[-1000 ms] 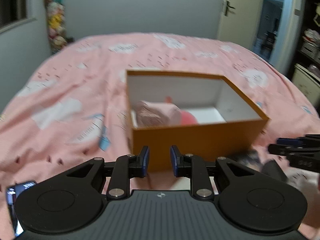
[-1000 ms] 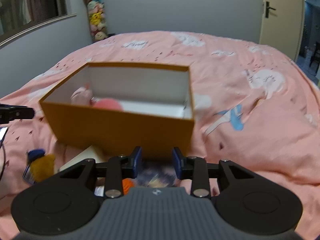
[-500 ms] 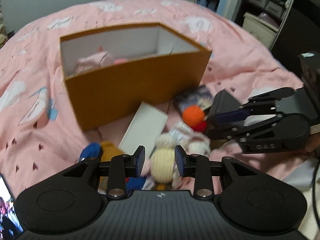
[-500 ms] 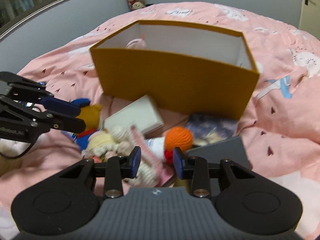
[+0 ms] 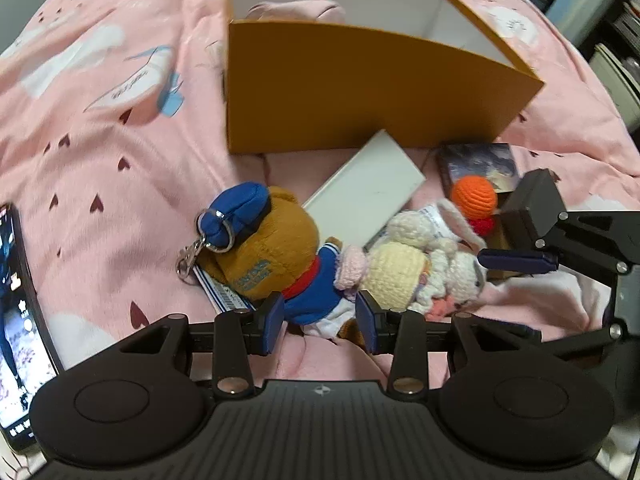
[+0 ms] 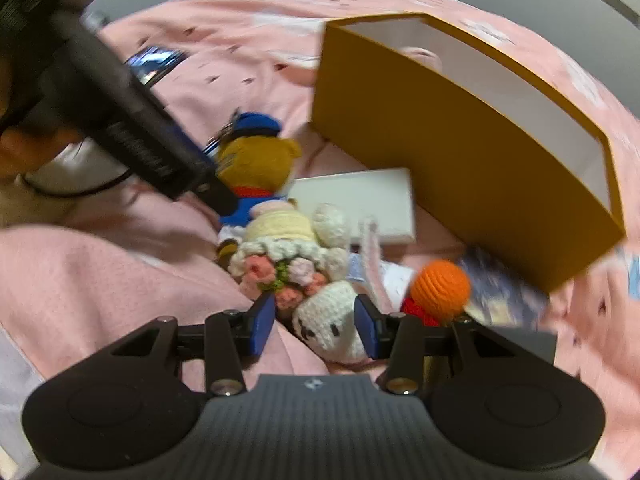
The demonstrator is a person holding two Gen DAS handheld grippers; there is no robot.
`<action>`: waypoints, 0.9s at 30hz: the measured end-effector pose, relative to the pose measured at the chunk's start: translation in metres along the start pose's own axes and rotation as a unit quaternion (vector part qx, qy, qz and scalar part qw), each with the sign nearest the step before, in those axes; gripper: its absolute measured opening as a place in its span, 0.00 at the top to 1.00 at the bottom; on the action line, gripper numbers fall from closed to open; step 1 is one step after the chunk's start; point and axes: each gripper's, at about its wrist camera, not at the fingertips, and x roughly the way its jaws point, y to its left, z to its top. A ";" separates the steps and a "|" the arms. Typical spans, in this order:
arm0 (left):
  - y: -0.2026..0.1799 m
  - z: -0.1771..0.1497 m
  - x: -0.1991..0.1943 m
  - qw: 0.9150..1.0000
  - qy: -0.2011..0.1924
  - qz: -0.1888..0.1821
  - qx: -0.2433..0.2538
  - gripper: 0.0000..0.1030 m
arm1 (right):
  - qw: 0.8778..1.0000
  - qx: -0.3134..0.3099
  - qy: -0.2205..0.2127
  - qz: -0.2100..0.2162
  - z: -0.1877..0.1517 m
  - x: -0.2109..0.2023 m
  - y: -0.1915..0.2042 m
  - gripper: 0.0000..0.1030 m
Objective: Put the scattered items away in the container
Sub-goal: 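Grasp the brown bear keychain with left tool while right tool grasps the crocheted doll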
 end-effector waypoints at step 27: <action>0.011 0.002 0.005 0.999 -0.005 0.018 -0.034 0.52 | 0.996 -0.055 0.060 0.047 0.022 0.046 -0.009 0.52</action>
